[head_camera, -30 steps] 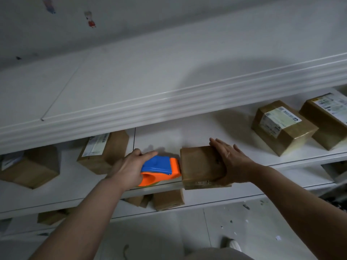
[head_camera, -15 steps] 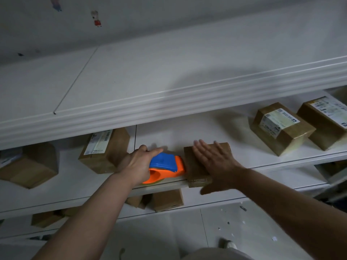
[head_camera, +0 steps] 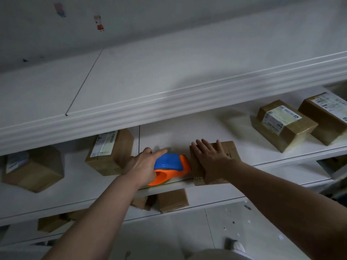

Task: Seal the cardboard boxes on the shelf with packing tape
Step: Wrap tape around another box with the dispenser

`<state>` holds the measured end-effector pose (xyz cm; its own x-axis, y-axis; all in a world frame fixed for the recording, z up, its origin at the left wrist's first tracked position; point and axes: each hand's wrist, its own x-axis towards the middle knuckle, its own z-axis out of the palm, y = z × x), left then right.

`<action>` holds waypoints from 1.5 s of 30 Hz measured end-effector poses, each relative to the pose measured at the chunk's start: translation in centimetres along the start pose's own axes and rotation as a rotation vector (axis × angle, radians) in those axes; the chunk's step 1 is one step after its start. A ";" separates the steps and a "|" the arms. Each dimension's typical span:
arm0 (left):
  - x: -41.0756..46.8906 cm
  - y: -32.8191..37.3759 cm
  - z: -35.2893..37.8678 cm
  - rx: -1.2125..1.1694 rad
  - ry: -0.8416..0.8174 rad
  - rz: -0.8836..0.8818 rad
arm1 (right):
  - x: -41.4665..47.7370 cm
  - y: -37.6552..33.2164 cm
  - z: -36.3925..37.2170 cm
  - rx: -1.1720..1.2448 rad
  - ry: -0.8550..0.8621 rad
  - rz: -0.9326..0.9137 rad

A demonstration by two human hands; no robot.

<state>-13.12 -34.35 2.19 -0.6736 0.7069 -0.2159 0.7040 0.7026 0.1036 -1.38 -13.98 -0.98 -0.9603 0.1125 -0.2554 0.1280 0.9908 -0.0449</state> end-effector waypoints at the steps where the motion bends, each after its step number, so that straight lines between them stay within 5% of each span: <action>1: -0.3 -0.3 -0.1 -0.045 0.009 0.001 | 0.4 0.3 -0.3 0.068 -0.007 0.012; 6: -1.6 -1.1 -3.4 -0.239 0.248 0.092 | -1.3 3.9 -1.2 0.670 0.294 -0.092; 10: -0.9 2.8 -5.3 -0.113 0.227 0.177 | -4.0 6.1 1.2 0.982 0.215 -0.049; 16: 0.7 6.3 -4.8 -0.042 0.214 0.232 | -4.7 6.7 -1.0 0.504 0.264 -0.060; 28: -0.7 -1.3 -2.8 -0.163 0.116 0.083 | -3.6 5.5 -1.4 0.319 0.271 0.017; 33: 0.9 0.9 -0.9 -0.162 0.118 0.134 | -3.4 4.4 -2.0 -0.052 0.280 -0.067; 45: 0.5 1.3 -1.7 -0.057 0.125 0.120 | -3.7 1.2 -2.0 -0.099 0.136 -0.104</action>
<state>-12.97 -32.95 3.91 -0.6106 0.7882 -0.0766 0.7695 0.6134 0.1775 1.83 -13.08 1.86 -0.9926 0.0114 -0.1211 0.0076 0.9994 0.0324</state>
